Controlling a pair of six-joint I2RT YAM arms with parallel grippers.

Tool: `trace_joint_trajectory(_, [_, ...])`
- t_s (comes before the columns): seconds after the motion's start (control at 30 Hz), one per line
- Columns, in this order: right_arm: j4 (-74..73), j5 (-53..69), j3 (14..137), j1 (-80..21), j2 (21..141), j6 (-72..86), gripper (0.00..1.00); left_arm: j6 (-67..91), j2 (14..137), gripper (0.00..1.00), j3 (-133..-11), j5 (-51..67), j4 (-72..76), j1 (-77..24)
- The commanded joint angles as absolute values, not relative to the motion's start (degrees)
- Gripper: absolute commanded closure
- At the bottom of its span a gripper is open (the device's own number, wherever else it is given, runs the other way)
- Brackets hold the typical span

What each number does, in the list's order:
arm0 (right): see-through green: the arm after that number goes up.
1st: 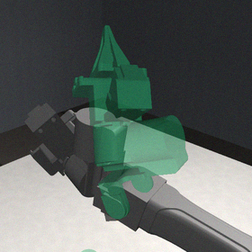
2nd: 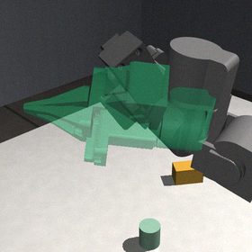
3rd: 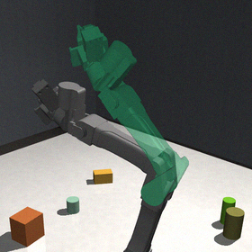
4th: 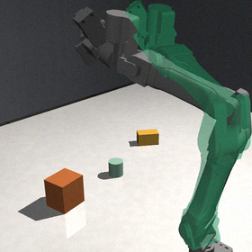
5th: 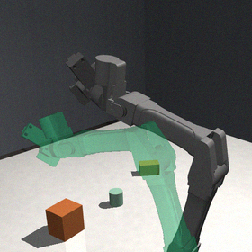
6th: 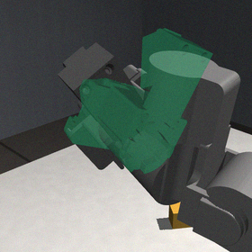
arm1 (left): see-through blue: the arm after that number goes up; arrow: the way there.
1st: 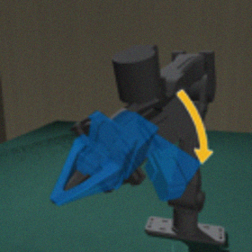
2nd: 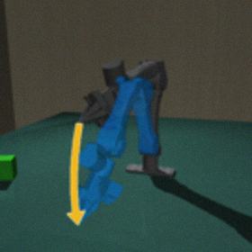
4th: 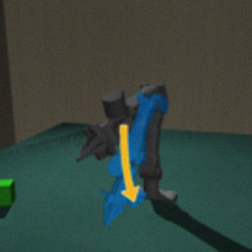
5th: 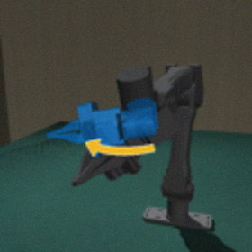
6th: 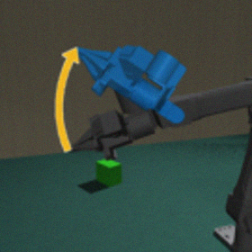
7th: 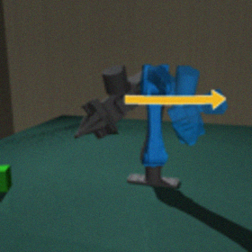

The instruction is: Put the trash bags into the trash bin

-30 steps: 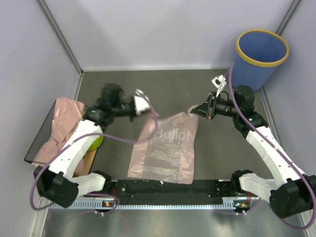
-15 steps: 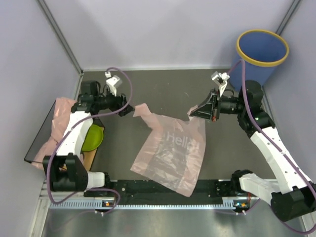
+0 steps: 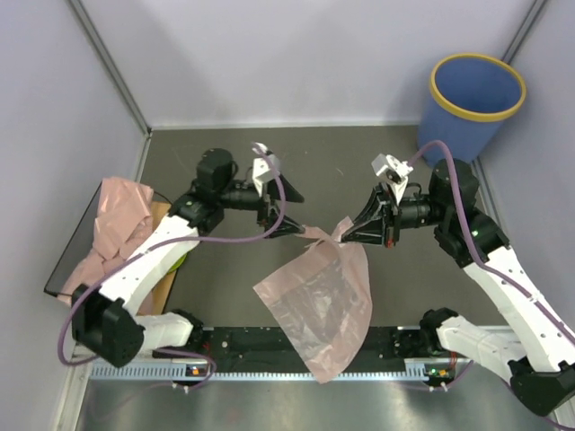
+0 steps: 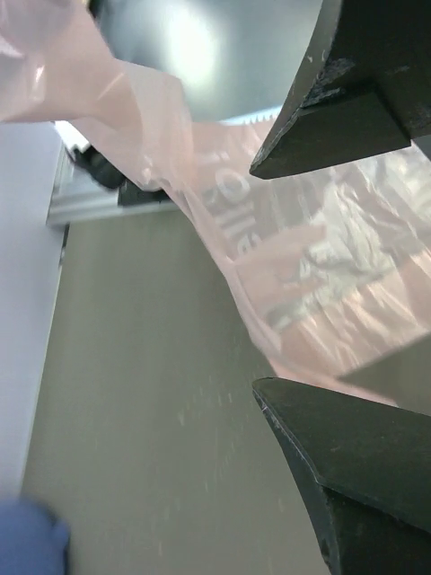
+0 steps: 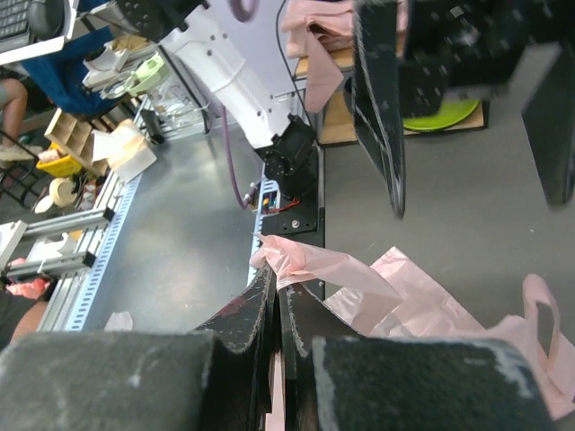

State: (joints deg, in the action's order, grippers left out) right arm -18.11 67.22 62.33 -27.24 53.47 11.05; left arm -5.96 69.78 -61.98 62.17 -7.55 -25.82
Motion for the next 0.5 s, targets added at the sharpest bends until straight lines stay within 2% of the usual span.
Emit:
trace_joint_trajectory(0.0, [-19.7, 67.9, 65.6, -29.4, 51.3, 6.8, 1.00, 8.7, 74.1, 0.02, -59.9, 67.1, 10.1, -31.6])
trace_joint_trajectory(0.2, [-21.0, 67.8, 66.3, -31.2, 51.2, 5.9, 1.00, 26.7, 80.5, 0.02, -58.4, 67.0, 29.5, -35.3])
trace_joint_trajectory(0.47, [-21.3, 67.9, 67.6, -31.4, 51.8, 5.5, 1.00, 28.0, 83.7, 0.02, -58.6, 70.3, 29.8, -41.0])
